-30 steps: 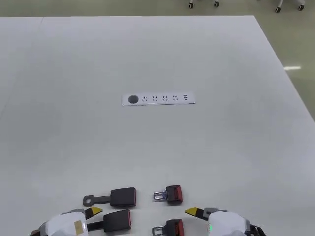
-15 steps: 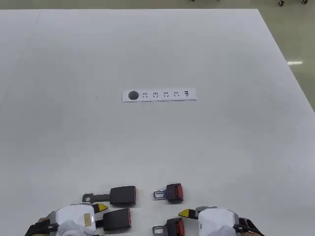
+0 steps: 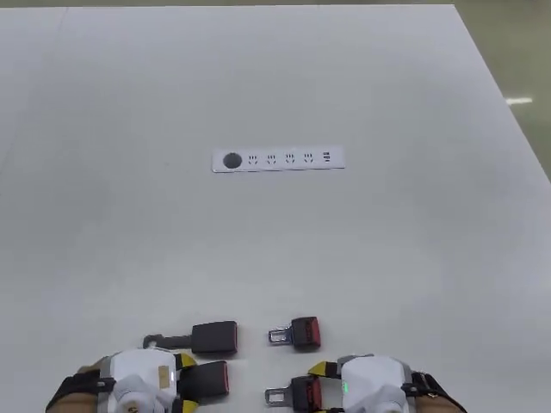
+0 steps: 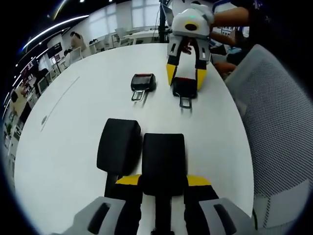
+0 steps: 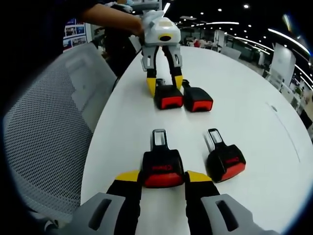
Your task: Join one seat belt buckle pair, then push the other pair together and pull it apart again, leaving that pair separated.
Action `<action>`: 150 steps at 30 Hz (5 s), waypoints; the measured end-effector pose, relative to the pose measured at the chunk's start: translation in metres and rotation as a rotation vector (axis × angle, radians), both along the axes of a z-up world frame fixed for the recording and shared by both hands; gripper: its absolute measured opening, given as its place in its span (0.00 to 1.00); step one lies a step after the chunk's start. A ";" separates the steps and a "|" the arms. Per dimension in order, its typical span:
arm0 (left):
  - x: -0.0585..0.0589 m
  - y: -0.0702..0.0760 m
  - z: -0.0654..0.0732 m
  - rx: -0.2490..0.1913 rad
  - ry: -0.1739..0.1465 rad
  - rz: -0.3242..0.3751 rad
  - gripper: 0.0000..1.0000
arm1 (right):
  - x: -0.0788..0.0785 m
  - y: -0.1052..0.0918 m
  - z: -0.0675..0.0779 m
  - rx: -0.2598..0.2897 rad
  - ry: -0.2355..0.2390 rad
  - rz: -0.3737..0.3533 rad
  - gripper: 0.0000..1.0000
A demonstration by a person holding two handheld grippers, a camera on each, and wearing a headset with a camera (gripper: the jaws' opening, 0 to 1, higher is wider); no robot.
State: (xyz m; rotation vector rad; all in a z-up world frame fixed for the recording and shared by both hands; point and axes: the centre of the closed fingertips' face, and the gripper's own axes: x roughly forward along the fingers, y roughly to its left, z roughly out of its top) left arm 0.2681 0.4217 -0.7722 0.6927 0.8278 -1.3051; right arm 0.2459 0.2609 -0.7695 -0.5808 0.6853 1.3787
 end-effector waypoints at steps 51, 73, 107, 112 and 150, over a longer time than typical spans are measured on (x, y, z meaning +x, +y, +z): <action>0.002 0.001 -0.006 0.013 0.005 -0.059 0.33 | 0.024 0.049 0.001 0.019 -0.004 -0.030 0.31; 0.001 0.000 -0.005 0.010 0.009 -0.049 0.33 | 0.026 0.073 0.001 0.040 -0.003 0.015 0.31; 0.001 -0.001 -0.001 0.019 0.014 -0.021 0.32 | 0.028 0.081 -0.002 0.023 -0.021 0.046 0.28; 0.001 -0.001 0.000 0.022 0.013 -0.025 0.32 | 0.028 0.084 -0.002 0.018 -0.022 0.051 0.28; -0.003 0.000 0.004 0.043 0.003 -0.054 0.32 | 0.034 0.101 -0.004 0.036 -0.016 0.017 0.28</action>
